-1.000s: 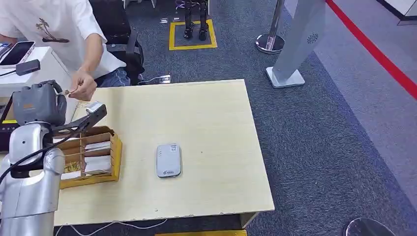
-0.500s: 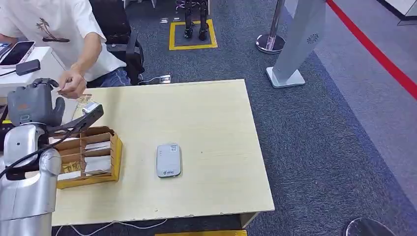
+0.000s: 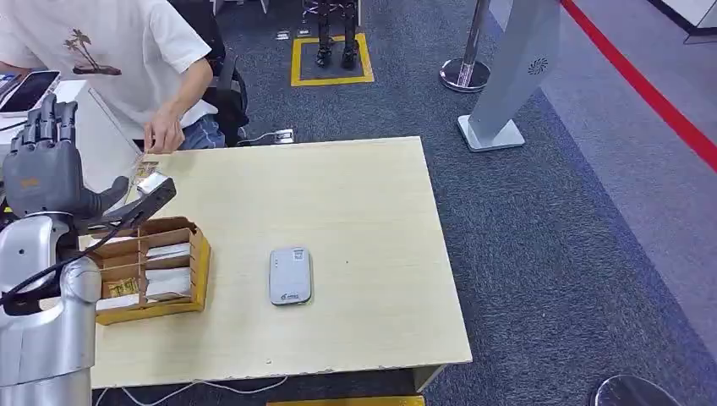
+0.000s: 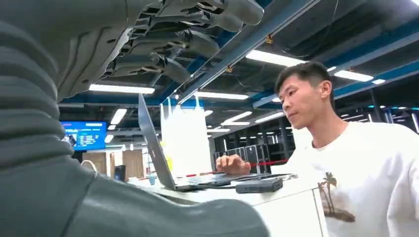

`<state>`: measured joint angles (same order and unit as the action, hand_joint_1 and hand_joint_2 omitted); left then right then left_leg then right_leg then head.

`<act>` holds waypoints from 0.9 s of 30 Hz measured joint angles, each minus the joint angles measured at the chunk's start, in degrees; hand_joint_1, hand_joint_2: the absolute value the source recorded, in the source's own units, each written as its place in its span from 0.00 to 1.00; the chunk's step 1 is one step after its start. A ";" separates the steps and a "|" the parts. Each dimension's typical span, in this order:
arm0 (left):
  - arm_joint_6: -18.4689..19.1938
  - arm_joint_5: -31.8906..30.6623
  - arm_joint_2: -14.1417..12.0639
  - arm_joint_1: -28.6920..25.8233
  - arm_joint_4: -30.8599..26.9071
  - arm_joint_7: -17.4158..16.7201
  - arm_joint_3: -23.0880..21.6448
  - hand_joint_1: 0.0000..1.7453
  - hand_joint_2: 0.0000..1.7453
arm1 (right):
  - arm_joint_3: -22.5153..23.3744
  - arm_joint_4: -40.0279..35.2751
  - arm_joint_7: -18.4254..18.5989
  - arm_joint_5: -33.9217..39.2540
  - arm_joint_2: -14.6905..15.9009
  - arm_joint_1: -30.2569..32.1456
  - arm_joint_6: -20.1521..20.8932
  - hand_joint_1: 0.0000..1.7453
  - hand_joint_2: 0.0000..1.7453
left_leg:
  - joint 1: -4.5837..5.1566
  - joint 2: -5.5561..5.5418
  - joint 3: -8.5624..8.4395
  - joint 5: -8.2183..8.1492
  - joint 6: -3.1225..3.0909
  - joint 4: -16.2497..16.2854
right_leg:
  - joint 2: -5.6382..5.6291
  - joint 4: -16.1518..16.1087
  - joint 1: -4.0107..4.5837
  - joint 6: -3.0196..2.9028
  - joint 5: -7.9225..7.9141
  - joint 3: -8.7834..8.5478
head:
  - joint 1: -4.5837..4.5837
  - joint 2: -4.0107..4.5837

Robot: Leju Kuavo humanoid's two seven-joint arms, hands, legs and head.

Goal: Pass the card to the sensor for recognition and then transmit it.

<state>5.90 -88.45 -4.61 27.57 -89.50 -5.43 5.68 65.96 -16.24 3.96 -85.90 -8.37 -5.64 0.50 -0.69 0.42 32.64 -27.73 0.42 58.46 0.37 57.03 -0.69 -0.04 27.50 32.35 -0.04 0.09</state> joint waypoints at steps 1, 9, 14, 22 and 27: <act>0.00 0.00 0.15 -0.15 -0.22 0.11 0.27 0.00 0.00 | 0.00 0.00 0.00 0.00 0.00 0.00 0.02 0.00 1.00 | 0.00 0.00 0.00 0.00 0.00 0.00 | 0.00 0.00 0.00 0.00 0.00 0.00 | 0.00 0.00; 2.93 1.14 0.83 -1.42 -1.95 3.22 0.90 0.00 1.00 | 0.26 0.00 -0.09 0.77 0.00 0.00 0.04 0.00 1.00 | 0.01 0.02 0.00 0.00 0.00 0.00 | -0.01 0.00 0.00 0.00 0.00 0.00 | 0.00 0.00; 5.66 3.84 1.33 -4.90 -4.79 4.38 0.88 0.00 1.00 | 0.98 0.00 -0.26 1.25 0.00 0.02 0.11 0.00 1.00 | 0.01 0.02 0.00 -0.01 0.00 0.00 | -0.02 -0.01 0.00 0.00 0.00 0.02 | 0.02 0.00; 9.31 15.05 -1.40 -16.48 -11.78 4.97 -2.56 0.00 1.00 | 2.19 0.00 -0.46 3.23 0.00 0.06 -0.09 0.00 1.00 | 0.01 0.15 0.01 -0.07 0.01 -0.03 | -0.14 -0.01 0.00 -0.03 0.06 0.05 | 0.00 0.00; 9.68 18.60 -5.11 -24.14 -17.64 3.81 -5.15 0.00 1.00 | 2.97 -0.02 -0.50 3.63 0.00 0.14 -0.26 0.00 1.00 | 0.00 0.17 0.01 -0.11 0.03 -0.03 | -0.15 -0.01 0.00 -0.01 0.09 0.09 | 0.02 0.00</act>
<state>15.58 -69.85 -9.72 3.43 -107.14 -1.62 0.53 68.94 -16.26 3.45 -82.27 -8.37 -5.49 0.24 -0.70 0.59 32.65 -27.84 0.46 58.43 0.21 57.02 -0.70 -0.06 27.60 32.44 -0.02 0.09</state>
